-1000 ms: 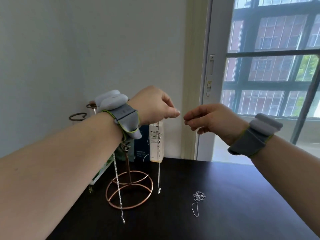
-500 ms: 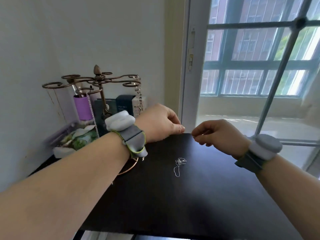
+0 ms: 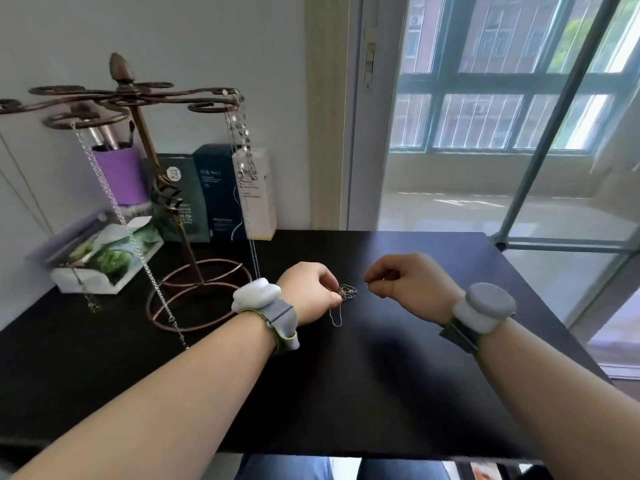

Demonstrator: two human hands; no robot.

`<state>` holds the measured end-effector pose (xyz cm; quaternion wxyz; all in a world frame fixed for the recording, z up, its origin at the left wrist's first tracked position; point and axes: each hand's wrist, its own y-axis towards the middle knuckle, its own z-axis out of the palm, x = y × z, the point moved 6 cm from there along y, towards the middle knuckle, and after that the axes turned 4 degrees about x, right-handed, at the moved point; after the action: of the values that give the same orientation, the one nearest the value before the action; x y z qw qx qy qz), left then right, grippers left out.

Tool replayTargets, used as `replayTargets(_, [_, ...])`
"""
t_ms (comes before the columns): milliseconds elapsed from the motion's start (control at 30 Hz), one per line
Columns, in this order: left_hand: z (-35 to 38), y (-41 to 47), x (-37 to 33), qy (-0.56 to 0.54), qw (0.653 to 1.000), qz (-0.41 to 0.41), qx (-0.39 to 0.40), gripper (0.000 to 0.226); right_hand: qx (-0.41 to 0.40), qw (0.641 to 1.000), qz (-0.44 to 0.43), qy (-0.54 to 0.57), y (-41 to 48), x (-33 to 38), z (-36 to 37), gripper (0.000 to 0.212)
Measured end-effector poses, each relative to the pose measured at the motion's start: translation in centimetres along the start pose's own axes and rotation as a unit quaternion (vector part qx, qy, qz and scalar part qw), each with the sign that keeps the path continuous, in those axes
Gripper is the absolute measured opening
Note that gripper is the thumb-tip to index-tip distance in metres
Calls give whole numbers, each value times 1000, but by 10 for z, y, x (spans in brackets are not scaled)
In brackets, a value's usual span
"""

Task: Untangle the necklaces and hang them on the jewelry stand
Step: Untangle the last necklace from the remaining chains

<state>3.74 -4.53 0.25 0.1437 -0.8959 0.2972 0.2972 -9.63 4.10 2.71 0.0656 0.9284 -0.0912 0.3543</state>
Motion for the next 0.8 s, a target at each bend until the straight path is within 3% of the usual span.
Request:
replayTargets(267, [10,20,13,77,995,-35,-52,29,3,1000,12,22,17,-21,15,23])
replayTargets(633, [18,29,13,65,997,-16,-35,6,-22,998,11,49,31,-31,22,18])
replayTargets(800, [22,31,18,57,998,8,-26,11,-49,995,18,90,29,-41,24,20])
